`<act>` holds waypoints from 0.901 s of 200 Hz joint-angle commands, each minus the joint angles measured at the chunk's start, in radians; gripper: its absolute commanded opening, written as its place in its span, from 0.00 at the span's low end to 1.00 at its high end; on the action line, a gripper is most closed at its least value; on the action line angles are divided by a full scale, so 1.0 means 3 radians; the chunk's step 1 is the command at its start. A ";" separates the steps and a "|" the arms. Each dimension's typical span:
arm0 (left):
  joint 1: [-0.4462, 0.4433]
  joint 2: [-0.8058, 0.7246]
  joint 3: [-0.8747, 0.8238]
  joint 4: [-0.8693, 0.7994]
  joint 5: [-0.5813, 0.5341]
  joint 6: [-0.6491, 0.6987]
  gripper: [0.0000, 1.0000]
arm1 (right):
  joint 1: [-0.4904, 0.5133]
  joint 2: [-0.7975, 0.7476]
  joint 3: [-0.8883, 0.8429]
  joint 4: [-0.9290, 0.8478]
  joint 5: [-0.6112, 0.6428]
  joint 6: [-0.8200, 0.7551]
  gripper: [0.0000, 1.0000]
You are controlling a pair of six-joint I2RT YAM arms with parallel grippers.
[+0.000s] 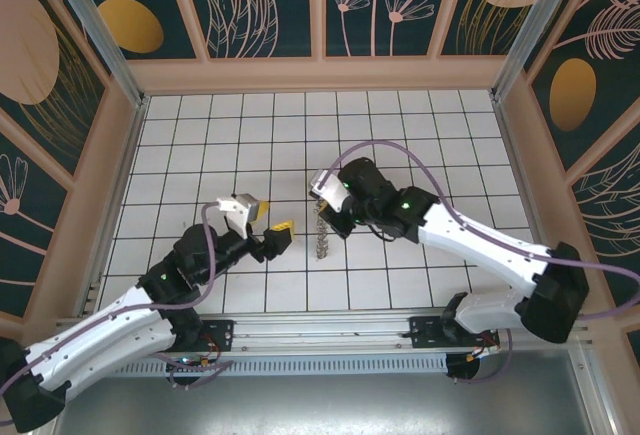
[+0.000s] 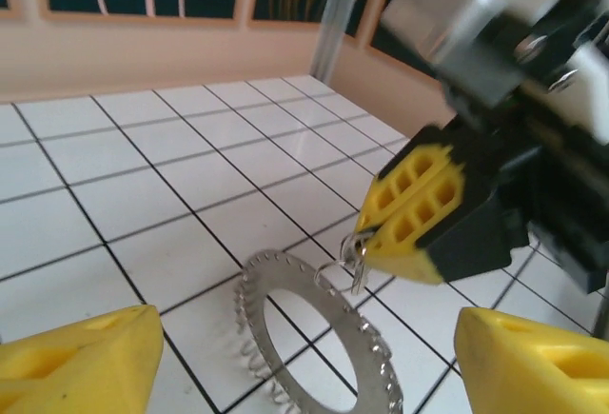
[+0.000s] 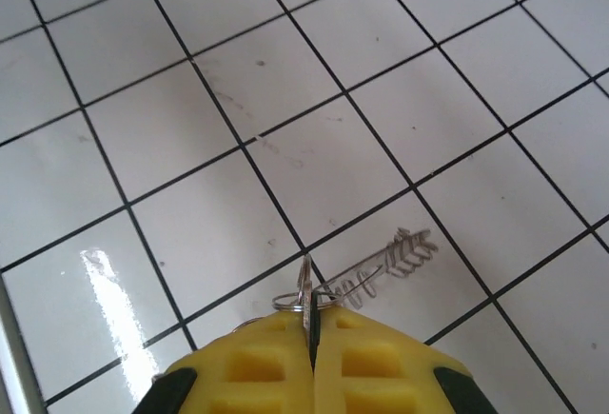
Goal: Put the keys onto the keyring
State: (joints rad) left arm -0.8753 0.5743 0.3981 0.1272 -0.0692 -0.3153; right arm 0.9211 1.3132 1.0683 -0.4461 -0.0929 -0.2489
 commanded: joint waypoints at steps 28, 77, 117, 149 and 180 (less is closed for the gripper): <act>0.0003 -0.0328 -0.0252 -0.0039 -0.0319 -0.0326 0.98 | -0.0121 0.0724 0.0807 -0.0021 0.0051 0.0134 0.00; 0.0000 -0.0570 -0.0414 -0.0069 -0.0601 -0.0460 0.99 | -0.0276 0.1470 0.1622 -0.0030 -0.0060 0.0128 0.00; 0.0003 -0.0804 -0.0453 -0.0250 -0.0829 -0.0443 0.98 | -0.0343 0.1739 0.1774 0.0074 -0.0211 0.0163 0.00; 0.0002 -0.0876 -0.0426 -0.0342 -0.0890 -0.0395 0.98 | -0.0395 0.1678 0.1417 0.0262 -0.0315 0.0270 0.00; 0.0002 -0.0899 -0.0349 -0.0388 -0.1039 -0.0232 0.98 | -0.0427 0.1420 0.0825 0.0570 -0.0502 0.0500 0.00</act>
State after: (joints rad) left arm -0.8753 0.3172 0.2691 0.0341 -0.3241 -0.4278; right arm 0.8043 1.8122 1.4315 -0.3584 -0.1783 -0.1719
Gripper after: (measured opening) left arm 0.985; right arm 0.061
